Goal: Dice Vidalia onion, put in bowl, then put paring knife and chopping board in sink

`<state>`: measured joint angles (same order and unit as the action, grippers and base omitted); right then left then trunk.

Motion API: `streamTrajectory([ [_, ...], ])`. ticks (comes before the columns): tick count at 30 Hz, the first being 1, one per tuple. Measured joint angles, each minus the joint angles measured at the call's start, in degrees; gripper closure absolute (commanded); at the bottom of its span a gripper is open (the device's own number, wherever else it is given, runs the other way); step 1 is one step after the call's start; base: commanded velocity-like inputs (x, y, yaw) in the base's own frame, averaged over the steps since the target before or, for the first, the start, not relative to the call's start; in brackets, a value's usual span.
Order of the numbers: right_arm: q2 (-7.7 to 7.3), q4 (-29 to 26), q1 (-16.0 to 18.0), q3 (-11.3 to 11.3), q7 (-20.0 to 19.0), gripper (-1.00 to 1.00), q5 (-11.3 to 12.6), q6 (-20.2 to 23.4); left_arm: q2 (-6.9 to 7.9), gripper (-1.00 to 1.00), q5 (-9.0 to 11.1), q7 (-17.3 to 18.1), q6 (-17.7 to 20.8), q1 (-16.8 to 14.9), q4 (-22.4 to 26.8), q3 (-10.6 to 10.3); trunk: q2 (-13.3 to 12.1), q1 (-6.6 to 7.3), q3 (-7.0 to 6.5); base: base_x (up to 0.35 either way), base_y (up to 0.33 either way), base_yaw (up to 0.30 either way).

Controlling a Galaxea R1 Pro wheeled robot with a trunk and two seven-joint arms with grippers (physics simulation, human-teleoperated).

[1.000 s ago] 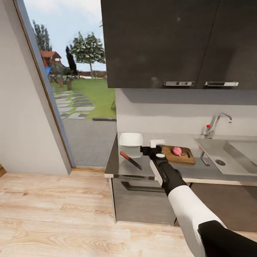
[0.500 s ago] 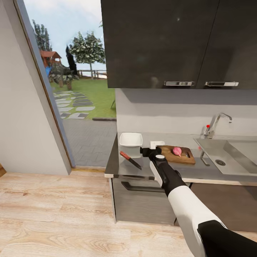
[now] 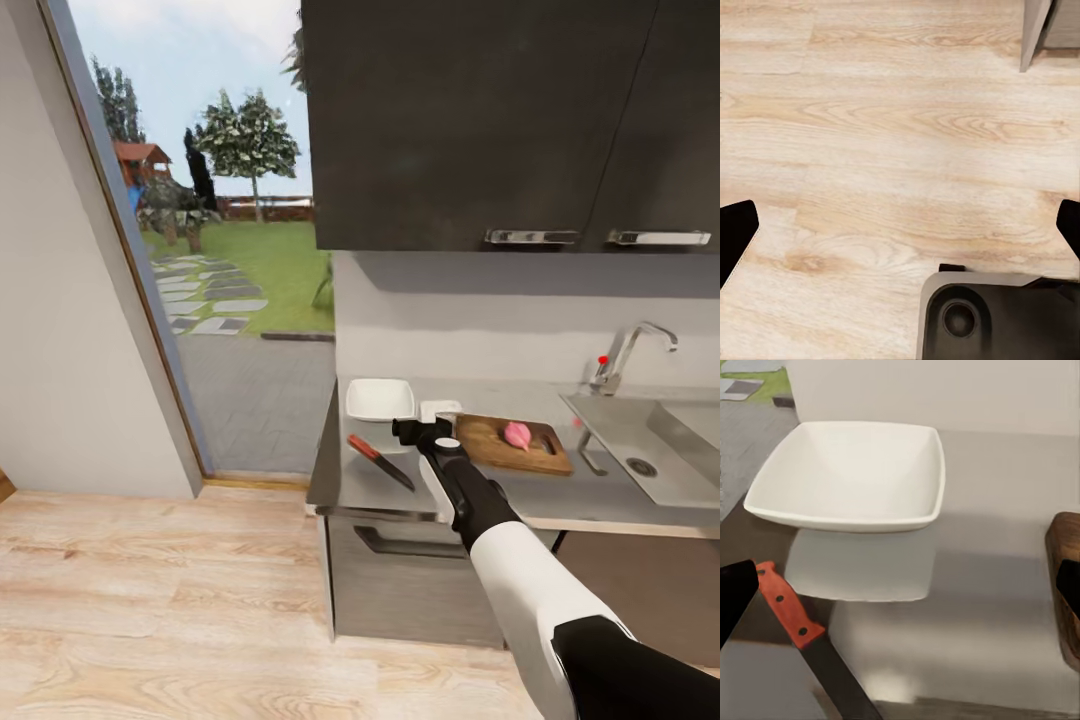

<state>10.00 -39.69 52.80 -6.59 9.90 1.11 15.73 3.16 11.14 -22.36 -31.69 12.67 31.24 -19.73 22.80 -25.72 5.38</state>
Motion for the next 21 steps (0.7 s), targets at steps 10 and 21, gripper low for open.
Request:
streamTrajectory([
  [10,0.0,1.0,0.0,0.0,0.0,-1.0,0.0,0.0,0.0,-1.0,0.0,0.0,0.0,0.0,0.0,0.0,0.0,-0.01,0.19,0.198,0.161,0.0],
  [21,0.0,2.4,0.0,0.1,0.0,-1.0,0.0,0.0,0.0,-1.0,0.1,0.0,0.0,0.0,-0.1,-0.1,0.0,-0.03,1.06,0.009,0.007,0.0],
])
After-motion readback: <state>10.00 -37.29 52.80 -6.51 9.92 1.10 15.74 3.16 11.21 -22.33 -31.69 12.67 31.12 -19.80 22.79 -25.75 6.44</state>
